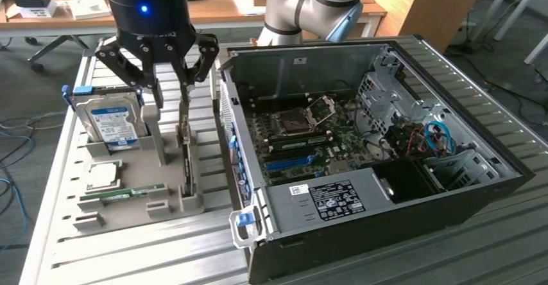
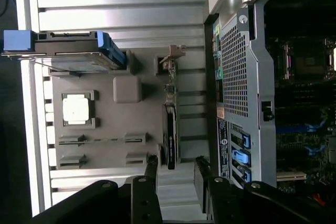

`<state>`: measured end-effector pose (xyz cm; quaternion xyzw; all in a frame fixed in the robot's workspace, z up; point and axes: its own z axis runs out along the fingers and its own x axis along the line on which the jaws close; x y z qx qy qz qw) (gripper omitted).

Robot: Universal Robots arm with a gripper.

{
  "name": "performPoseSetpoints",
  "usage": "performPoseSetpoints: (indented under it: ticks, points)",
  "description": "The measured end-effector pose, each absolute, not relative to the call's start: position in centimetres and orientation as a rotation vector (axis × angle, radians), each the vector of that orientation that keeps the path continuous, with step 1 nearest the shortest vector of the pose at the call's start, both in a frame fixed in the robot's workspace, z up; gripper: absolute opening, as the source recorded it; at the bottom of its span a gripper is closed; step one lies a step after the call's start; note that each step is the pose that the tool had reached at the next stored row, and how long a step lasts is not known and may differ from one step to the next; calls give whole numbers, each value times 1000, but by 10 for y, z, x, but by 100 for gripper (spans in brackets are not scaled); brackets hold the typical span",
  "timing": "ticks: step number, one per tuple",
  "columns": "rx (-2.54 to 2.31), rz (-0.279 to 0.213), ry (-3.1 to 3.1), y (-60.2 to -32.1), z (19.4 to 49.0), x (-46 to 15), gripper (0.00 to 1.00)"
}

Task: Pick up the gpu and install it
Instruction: 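Pick up the gpu and move the gpu toward the slot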

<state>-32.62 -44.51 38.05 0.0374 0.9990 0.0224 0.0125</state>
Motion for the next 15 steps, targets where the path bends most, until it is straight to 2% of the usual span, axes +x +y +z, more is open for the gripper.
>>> performPoseSetpoints:
  ticks: [15]
  points:
    - [117,70,3114,-445,353,-326,41]
